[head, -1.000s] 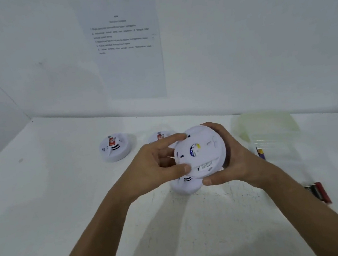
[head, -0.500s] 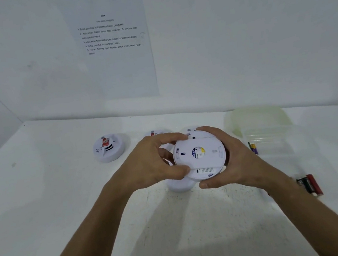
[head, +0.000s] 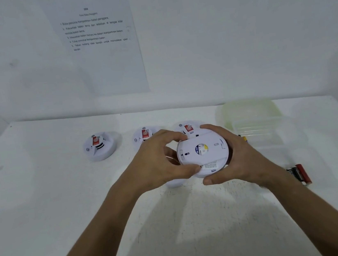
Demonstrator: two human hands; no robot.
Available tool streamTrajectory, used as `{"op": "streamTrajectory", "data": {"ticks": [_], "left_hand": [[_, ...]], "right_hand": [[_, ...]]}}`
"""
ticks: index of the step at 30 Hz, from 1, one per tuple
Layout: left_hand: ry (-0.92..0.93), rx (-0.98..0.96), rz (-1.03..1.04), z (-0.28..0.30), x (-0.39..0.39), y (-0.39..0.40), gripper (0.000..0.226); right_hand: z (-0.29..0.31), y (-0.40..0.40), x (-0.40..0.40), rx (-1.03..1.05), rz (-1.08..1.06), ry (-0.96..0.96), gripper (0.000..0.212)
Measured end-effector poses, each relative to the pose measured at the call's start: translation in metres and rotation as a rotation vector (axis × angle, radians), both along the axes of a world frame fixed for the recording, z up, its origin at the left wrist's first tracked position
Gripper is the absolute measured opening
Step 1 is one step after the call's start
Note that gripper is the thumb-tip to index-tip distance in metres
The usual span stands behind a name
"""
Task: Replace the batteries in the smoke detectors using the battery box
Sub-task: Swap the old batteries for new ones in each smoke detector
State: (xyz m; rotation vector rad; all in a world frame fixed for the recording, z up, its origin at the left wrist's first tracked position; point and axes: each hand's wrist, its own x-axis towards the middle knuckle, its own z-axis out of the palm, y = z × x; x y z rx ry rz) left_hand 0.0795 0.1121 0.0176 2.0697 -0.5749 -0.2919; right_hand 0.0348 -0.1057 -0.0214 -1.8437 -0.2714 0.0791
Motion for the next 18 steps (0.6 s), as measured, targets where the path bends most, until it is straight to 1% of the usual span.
{"op": "streamTrajectory", "data": {"ticks": [3, 8, 10, 12, 15, 18], "left_hand": [[0.030, 0.027, -0.078, 0.003, 0.002, 0.001, 0.071], [0.007, 0.080, -0.124, 0.004, 0.003, 0.001, 0.070], [-0.060, 0.099, -0.133, 0.003, 0.002, -0.001, 0.066], [-0.156, 0.164, -0.155, 0.002, 0.001, -0.004, 0.064], [-0.293, 0.299, -0.186, 0.003, 0.000, -0.008, 0.071], [-0.365, 0.368, -0.208, 0.005, -0.003, -0.011, 0.075]], "right_hand": [[0.001, -0.004, -0.003, -0.032, 0.052, 0.037, 0.110], [-0.003, -0.007, -0.004, -0.061, 0.025, 0.019, 0.103], [-0.007, -0.007, -0.005, -0.059, 0.008, 0.007, 0.105], [-0.009, -0.007, -0.006, -0.052, -0.001, 0.005, 0.106], [-0.010, -0.007, -0.009, -0.051, -0.001, 0.015, 0.106], [-0.012, -0.007, -0.014, -0.068, -0.011, 0.015, 0.104]]}}
